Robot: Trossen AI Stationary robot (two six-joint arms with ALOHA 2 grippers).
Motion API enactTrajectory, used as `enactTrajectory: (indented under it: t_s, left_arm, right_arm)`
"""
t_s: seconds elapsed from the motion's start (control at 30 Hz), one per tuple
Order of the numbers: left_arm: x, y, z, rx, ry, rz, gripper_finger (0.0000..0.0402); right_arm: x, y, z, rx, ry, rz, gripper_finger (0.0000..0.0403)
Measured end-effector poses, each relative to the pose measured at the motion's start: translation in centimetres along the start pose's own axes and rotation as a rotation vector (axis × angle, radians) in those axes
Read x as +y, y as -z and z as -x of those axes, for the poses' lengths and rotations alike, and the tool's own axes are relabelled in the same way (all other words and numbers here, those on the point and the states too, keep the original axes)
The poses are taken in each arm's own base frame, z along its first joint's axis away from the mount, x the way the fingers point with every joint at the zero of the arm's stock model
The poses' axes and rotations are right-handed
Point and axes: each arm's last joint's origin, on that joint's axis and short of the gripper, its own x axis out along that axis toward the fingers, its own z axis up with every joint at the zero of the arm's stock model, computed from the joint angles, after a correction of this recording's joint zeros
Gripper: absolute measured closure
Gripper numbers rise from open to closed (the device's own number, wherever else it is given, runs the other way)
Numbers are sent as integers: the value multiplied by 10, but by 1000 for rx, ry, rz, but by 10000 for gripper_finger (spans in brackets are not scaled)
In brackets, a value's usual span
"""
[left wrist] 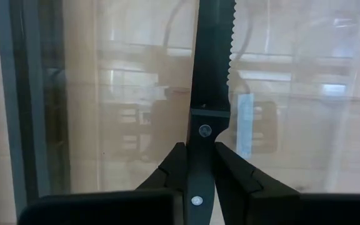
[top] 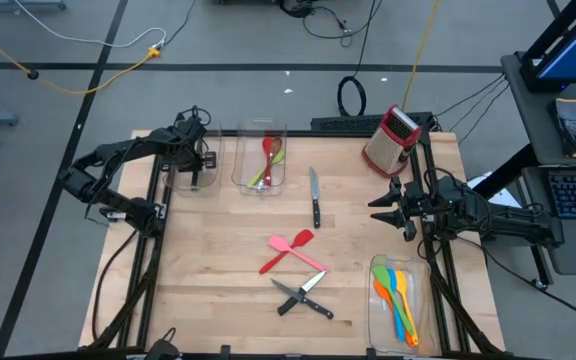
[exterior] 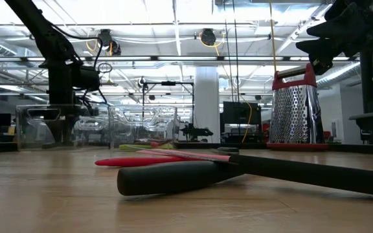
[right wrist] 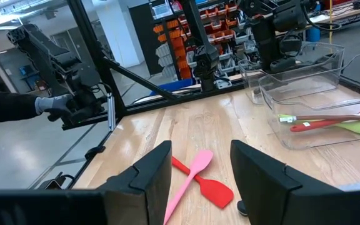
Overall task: Pick & Place Kitchen Items
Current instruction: Put the black knife into the top left transparent bin, then put the pink spatula into the bottom transparent bin
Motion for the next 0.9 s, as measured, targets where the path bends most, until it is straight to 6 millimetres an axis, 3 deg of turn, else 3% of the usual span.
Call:
enactTrajectory:
  t_s: [0.5, 0.73, 0.9]
  left_arm:
    - [-1, 0, 4, 1, 34, 4, 197]
    - [0, 2, 24, -49, 126, 8, 178]
    - [2, 6, 51, -149, 221, 21, 177]
  right_arm:
    - [0, 0, 0, 0, 1, 0, 248]
    - [0, 0, 0, 0, 0, 0, 248]
    - [0, 0, 0, 1, -3, 0, 248]
